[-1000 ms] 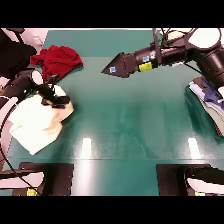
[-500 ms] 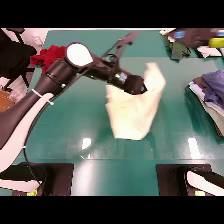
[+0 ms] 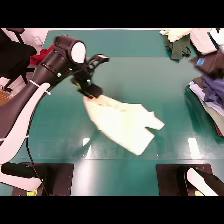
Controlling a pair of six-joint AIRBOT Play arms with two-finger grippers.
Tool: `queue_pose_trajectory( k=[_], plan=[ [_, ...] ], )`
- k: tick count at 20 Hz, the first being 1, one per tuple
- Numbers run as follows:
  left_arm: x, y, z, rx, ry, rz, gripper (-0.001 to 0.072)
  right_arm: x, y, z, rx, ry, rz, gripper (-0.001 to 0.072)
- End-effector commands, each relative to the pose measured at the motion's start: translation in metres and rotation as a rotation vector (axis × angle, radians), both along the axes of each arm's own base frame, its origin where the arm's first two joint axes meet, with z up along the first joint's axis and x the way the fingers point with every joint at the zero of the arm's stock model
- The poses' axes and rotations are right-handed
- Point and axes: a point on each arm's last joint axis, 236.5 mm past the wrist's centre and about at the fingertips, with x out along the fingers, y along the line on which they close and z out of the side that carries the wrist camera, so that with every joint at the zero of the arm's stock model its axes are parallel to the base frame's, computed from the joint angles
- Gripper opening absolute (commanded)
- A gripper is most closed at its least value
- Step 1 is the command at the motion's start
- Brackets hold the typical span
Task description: Fold the shirts.
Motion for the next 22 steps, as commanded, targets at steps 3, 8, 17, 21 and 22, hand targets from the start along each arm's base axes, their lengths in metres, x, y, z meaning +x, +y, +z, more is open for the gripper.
queue_pose_trajectory(
  k=[3, 8, 17, 21, 22],
  plan=[
    [-0.007, 0.036, -0.012, 0.053, 0.089, 0.074, 0.0673, -0.039, 0.010, -0.151, -0.014, 0.376, 0.059, 0.0608],
    [0.008, 0.070, 0.014, 0.037, 0.004, 0.164, 0.0572, -0.110, 0.041, -0.235, -0.119, 0.658, 0.267, 0.0608],
    [0.000, 0.086, 0.060, -0.042, -0.091, 0.237, 0.0572, -0.070, 0.138, -0.258, -0.082, 0.613, 0.396, 0.0608],
    [-0.009, 0.095, 0.072, -0.028, -0.111, 0.243, 0.0571, -0.052, 0.163, -0.264, -0.095, 0.620, 0.450, 0.0590],
    [-0.011, 0.095, 0.074, -0.028, -0.110, 0.243, 0.0571, -0.049, 0.169, -0.264, -0.091, 0.621, 0.459, 0.0486]
  ],
)
